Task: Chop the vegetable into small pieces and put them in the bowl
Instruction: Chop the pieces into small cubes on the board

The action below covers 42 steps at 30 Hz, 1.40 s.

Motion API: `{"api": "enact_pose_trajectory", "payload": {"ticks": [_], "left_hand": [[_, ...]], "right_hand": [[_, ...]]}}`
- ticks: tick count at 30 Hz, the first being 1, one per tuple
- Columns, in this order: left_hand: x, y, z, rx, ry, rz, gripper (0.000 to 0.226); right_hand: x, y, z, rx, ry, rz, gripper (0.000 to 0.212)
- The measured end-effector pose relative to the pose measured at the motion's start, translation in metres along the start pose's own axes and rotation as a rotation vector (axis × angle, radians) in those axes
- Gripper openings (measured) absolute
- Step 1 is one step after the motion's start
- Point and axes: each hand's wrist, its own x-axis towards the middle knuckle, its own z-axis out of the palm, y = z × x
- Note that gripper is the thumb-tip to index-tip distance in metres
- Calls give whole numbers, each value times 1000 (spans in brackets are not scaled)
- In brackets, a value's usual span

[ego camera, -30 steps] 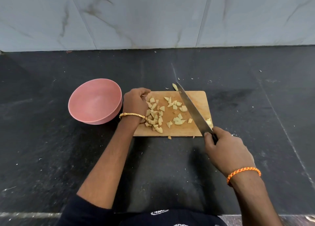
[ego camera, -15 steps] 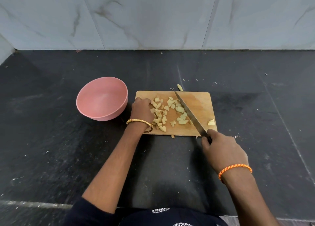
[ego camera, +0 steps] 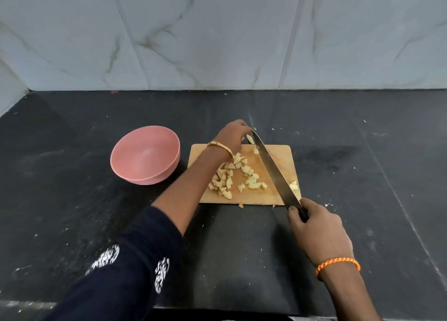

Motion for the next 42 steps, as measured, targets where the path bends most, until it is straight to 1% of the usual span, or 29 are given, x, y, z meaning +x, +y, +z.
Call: {"api": "enact_pose_trajectory", "payload": {"ticks": [2, 4, 8, 13, 15, 18, 20, 22, 24, 26, 29, 33, 35, 36, 38, 40, 42], "left_hand": [[19, 3, -2, 121, -148, 71, 37], [30, 4, -2, 195, -233, 97, 34], [39, -1, 4, 221, -233, 122, 30], [40, -2, 6, 228, -174, 168, 22], [35, -2, 7, 186, -94, 156, 22], [16, 3, 6, 51, 142, 119, 20], [-6, 8, 4, -128, 307, 31, 17], [-32, 12, 2, -289, 394, -102, 14], [-59, 9, -2, -384, 428, -205, 11], [-83, 3, -7, -456, 470, -260, 8], [-109, -3, -10, -527, 574, -332, 6], [-141, 1, 17, -549, 720, -432, 13], [-152, 6, 33, -638, 761, -496, 14], [-155, 8, 39, -681, 773, -508, 13], [-156, 12, 46, -694, 794, -498, 13], [-155, 13, 47, -663, 811, -460, 14], [-154, 14, 46, -608, 808, -415, 15]], "right_hand": [[2, 3, -1, 35, 2, 25, 21], [3, 6, -2, 76, 11, 45, 21], [6, 12, -2, 129, 30, 60, 23], [-4, 22, -4, 150, 104, 110, 23], [-12, 28, -2, 131, 146, 139, 23], [-19, 35, 2, 84, 178, 195, 27], [-20, 39, 3, 52, 174, 218, 26], [-21, 39, 4, 5, 150, 221, 23], [-22, 38, 6, -50, 128, 196, 22], [-24, 34, 9, -109, 93, 158, 22], [-27, 18, 18, -161, 29, 90, 24], [-25, -9, 32, -235, -36, 7, 27], [-23, -21, 40, -263, -57, -32, 25], [-22, -26, 42, -264, -62, -46, 24], [-21, -31, 43, -247, -57, -63, 23], [-20, -27, 38, -210, -24, -62, 24], [-19, -17, 31, -153, 22, -22, 23]]}}
